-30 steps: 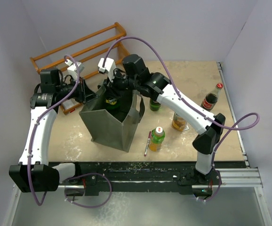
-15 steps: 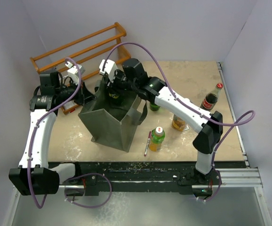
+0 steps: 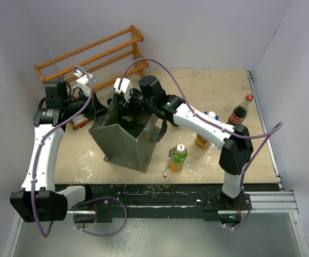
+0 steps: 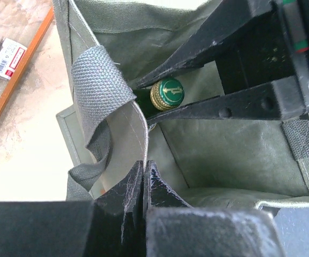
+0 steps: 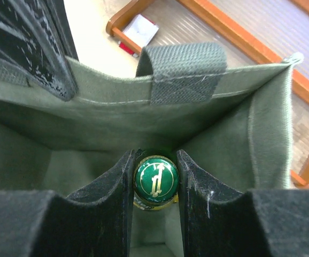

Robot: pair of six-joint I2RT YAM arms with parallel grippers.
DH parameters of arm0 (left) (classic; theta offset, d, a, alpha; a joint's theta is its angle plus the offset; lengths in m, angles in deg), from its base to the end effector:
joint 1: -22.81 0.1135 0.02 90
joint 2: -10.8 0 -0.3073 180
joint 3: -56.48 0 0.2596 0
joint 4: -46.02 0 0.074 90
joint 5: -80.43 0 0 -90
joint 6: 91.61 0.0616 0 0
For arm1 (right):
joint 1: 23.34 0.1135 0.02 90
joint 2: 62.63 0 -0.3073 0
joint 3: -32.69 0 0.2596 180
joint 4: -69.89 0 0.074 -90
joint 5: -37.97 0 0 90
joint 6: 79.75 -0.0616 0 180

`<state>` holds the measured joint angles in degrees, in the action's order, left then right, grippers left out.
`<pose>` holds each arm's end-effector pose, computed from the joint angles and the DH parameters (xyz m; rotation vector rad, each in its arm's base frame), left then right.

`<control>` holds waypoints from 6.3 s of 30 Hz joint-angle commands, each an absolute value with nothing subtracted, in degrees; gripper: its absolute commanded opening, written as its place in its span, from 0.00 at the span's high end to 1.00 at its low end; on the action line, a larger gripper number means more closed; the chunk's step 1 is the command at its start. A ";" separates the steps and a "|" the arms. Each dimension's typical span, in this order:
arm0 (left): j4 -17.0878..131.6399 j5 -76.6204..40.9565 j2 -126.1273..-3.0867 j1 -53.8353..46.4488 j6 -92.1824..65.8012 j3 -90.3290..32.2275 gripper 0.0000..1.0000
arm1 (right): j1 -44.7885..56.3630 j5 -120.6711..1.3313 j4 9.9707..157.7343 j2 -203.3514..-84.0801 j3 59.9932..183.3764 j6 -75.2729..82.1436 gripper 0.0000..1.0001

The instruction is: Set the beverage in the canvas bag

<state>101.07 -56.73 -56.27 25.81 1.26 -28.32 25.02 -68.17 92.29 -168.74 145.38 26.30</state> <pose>0.2417 -0.0326 0.4053 0.4416 2.0550 -0.8435 0.3136 0.3785 0.4022 -1.1697 1.4798 0.6499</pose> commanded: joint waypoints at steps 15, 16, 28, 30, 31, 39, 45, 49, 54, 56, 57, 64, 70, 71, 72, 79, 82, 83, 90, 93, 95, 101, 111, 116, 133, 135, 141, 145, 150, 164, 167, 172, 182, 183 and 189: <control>101.70 -56.13 -56.14 26.67 2.96 -26.91 1.00 | 23.44 -73.53 77.10 -170.06 145.69 29.54 1.00; 101.78 -56.07 -56.17 26.67 3.03 -26.87 1.00 | 23.28 -73.72 77.21 -170.52 145.76 29.62 1.00; 101.70 -55.55 -55.99 27.11 2.70 -27.19 1.00 | 23.07 -75.33 78.69 -172.92 143.47 32.95 1.00; 101.67 -55.41 -56.07 27.11 2.73 -27.11 1.00 | 23.08 -75.28 78.62 -173.32 142.61 33.66 1.00; 101.66 -55.45 -56.04 27.11 2.65 -27.08 1.00 | 23.07 -75.34 78.54 -173.47 142.13 33.82 1.00; 101.48 -54.90 -55.99 27.24 2.46 -27.11 1.00 | 22.63 -75.76 77.28 -174.33 138.78 34.23 0.98; 101.52 -54.75 -55.91 27.34 2.57 -27.15 1.00 | 22.45 -75.83 77.83 -174.23 139.02 33.98 0.86; 101.44 -54.57 -55.73 27.29 2.82 -27.16 1.00 | 22.45 -76.01 80.34 -174.16 142.52 33.01 0.70; 101.30 -54.66 -55.86 27.29 2.80 -27.35 1.00 | 22.45 -75.41 83.31 -173.98 146.18 31.60 0.49; 101.35 -54.74 -55.86 27.29 2.71 -27.50 1.00 | 22.46 -74.56 83.72 -173.63 146.88 31.48 0.43; 101.28 -54.77 -55.91 27.29 2.75 -27.54 1.00 | 22.45 -74.33 84.04 -173.39 147.20 31.39 0.39; 101.13 -54.92 -56.00 27.29 2.40 -27.97 1.00 | 22.46 -75.73 87.33 -171.31 150.26 31.60 0.27; 100.81 -55.27 -56.54 27.29 1.42 -28.96 1.00 | 22.52 -77.28 92.30 -168.45 155.30 30.29 0.23; 100.78 -55.31 -56.69 27.29 1.32 -29.11 1.00 | 22.46 -77.38 93.22 -167.73 155.95 30.15 0.22; 100.78 -55.35 -56.89 27.29 1.19 -29.34 1.00 | 22.45 -77.53 94.02 -167.04 156.47 29.97 0.22; 100.41 -55.49 -57.41 27.29 0.62 -30.15 1.00 | 21.38 -74.75 101.47 -160.22 157.73 30.94 0.22; 100.15 -55.49 -57.37 27.29 0.61 -30.17 1.00 | 18.45 -73.12 103.18 -156.06 156.18 29.75 0.22; 100.08 -55.45 -57.51 27.33 0.61 -30.18 1.00 | 16.99 -72.38 104.00 -155.04 155.86 29.22 0.22; 99.73 -55.68 -57.80 27.29 0.53 -30.26 1.00 | 4.42 -71.54 107.94 -149.92 148.85 26.53 0.22; 99.79 -55.75 -57.89 27.33 0.51 -30.36 1.00 | 0.12 -71.19 108.18 -148.55 143.65 26.22 0.22; 99.81 -55.76 -57.89 27.29 0.52 -30.35 1.00 | -1.48 -71.48 108.09 -148.46 140.40 25.84 0.22; 100.05 -55.58 -57.76 27.29 0.59 -30.45 1.00 | -2.71 -70.89 110.15 -151.71 135.38 25.89 0.22; 100.21 -55.43 -57.63 27.29 0.63 -30.29 1.00 | -3.10 -70.23 111.73 -160.27 135.40 26.42 0.24; 100.34 -55.28 -57.66 27.29 0.77 -30.36 1.00 | -3.12 -70.69 112.56 -163.84 137.40 26.95 0.29; 100.36 -55.01 -57.65 27.32 1.14 -29.89 1.00 | -3.20 -68.17 111.67 -164.87 139.10 27.08 0.42; 100.34 -55.01 -57.59 27.29 1.14 -29.92 1.00 | -3.21 -68.09 111.73 -164.77 139.45 27.19 0.43; 100.07 -55.09 -57.74 27.29 1.19 -29.74 1.00 | -3.21 -68.02 112.00 -164.48 139.42 27.37 0.51; 100.09 -55.01 -57.77 27.29 1.17 -29.79 1.00 | -3.22 -68.90 112.24 -164.01 139.58 27.39 0.64; 100.11 -54.94 -58.19 27.29 1.17 -30.04 1.00 | -3.21 -69.69 113.28 -162.43 141.98 27.58 0.83; 99.83 -54.96 -59.71 27.29 1.73 -30.82 1.00 | -2.44 -65.47 116.70 -155.17 165.80 28.45 1.00; 99.49 -54.94 -59.98 27.29 1.49 -31.05 1.00 | -0.08 -64.38 118.45 -156.43 174.85 28.48 1.00; 98.98 -55.27 -60.45 27.31 1.14 -31.41 1.00 | 7.32 -62.10 117.76 -157.31 183.68 30.74 1.00; 98.87 -55.45 -60.77 27.29 0.96 -31.88 1.00 | 20.20 -64.77 115.12 -159.76 189.70 27.67 1.00; 98.95 -55.45 -60.67 27.29 0.97 -31.92 1.00 | 20.74 -65.49 114.92 -160.02 189.48 27.14 1.00; 99.18 -55.45 -60.04 27.31 1.09 -31.77 1.00 | 21.40 -71.51 114.15 -162.36 186.99 23.07 1.00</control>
